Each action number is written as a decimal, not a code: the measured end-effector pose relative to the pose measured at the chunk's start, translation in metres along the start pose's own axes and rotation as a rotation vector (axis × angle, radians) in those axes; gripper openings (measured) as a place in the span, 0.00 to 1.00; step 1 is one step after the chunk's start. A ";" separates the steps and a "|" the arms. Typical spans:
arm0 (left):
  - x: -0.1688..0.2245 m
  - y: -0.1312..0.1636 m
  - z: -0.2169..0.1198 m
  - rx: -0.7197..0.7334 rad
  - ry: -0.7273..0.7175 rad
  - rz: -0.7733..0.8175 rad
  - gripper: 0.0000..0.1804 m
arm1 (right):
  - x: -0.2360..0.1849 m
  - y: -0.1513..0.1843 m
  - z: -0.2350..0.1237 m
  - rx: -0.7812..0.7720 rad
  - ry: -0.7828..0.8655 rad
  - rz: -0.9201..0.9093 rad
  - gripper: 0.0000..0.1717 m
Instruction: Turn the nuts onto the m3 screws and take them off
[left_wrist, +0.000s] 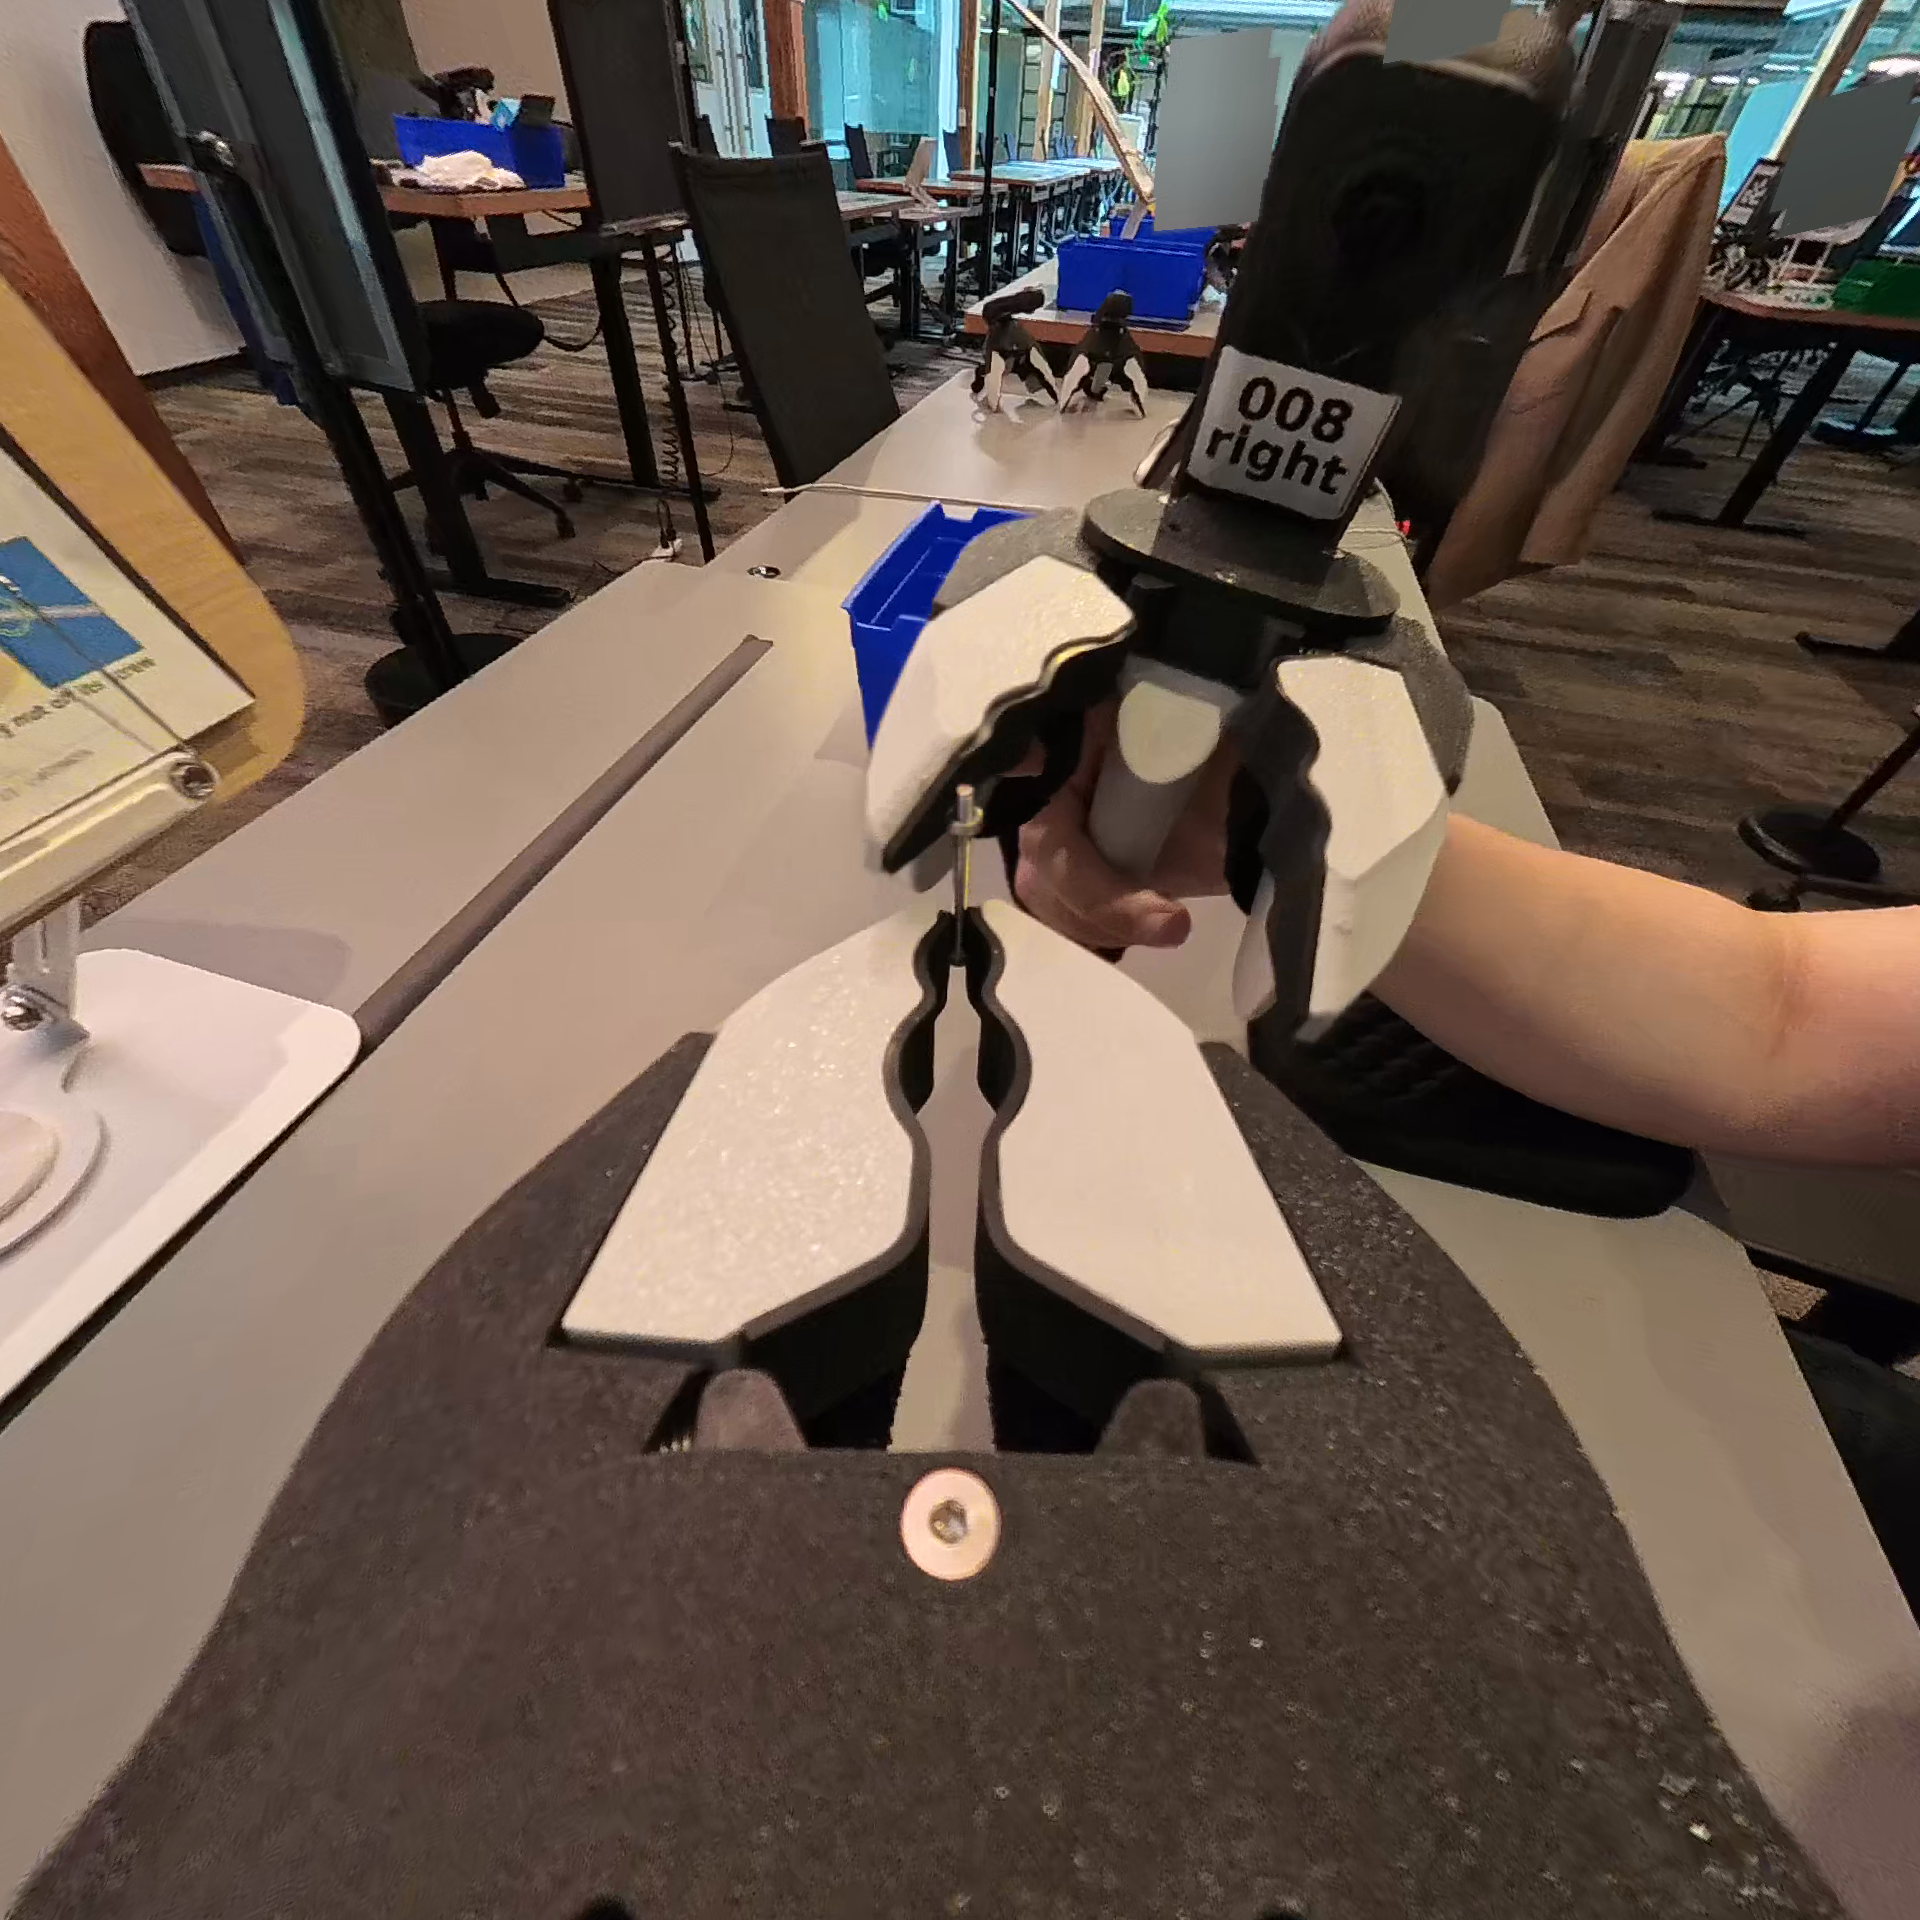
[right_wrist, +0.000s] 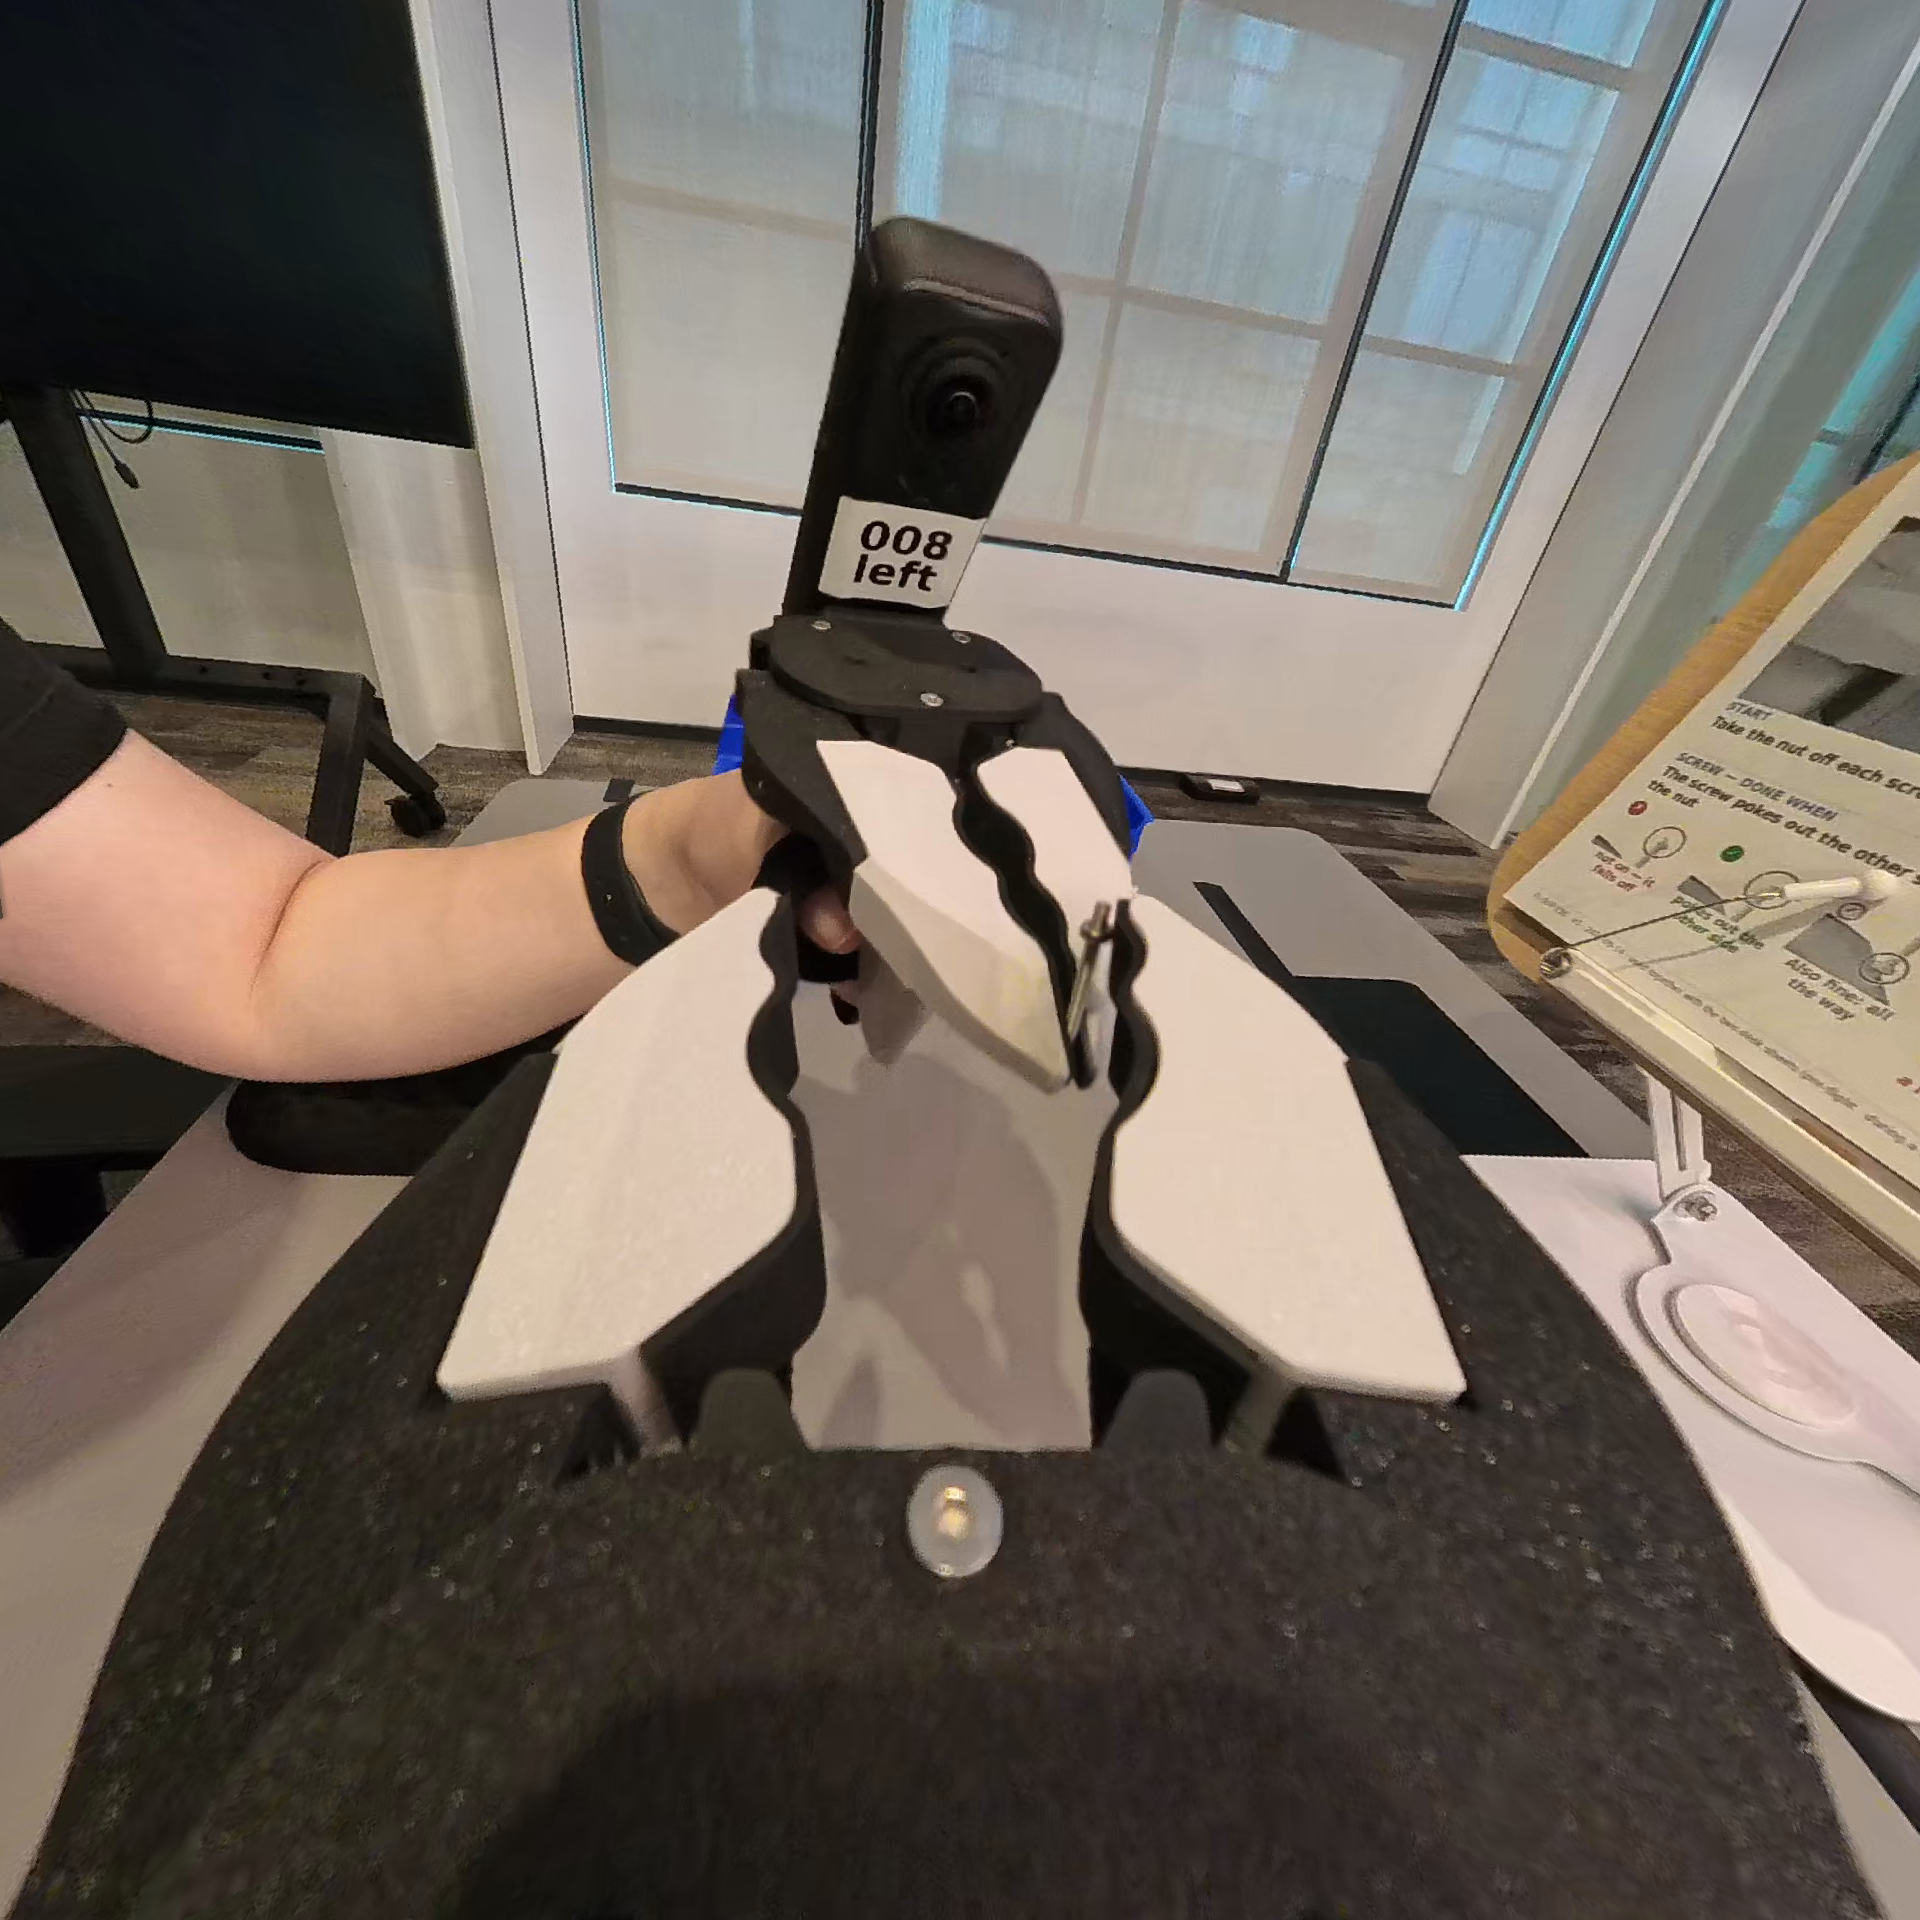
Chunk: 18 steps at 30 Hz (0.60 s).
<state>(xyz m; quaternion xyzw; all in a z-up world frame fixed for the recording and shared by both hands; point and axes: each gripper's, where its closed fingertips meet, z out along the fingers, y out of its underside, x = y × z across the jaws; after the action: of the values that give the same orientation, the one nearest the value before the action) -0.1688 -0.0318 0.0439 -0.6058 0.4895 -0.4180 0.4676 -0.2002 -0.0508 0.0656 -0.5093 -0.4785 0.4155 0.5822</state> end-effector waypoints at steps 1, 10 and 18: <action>-0.002 -0.001 -0.002 0.007 -0.007 -0.004 0.01 | 0.001 -0.001 -0.003 0.005 0.003 0.003 0.33; 0.003 -0.002 0.004 -0.005 -0.023 0.030 0.01 | 0.004 -0.003 0.001 0.033 0.025 0.006 0.34; -0.001 -0.002 0.001 -0.003 -0.037 0.024 0.01 | 0.002 0.002 0.001 -0.007 0.012 -0.011 0.33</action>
<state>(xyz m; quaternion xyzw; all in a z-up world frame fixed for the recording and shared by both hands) -0.1673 -0.0304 0.0453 -0.6081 0.4887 -0.4003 0.4808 -0.2005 -0.0489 0.0636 -0.5114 -0.4792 0.4075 0.5854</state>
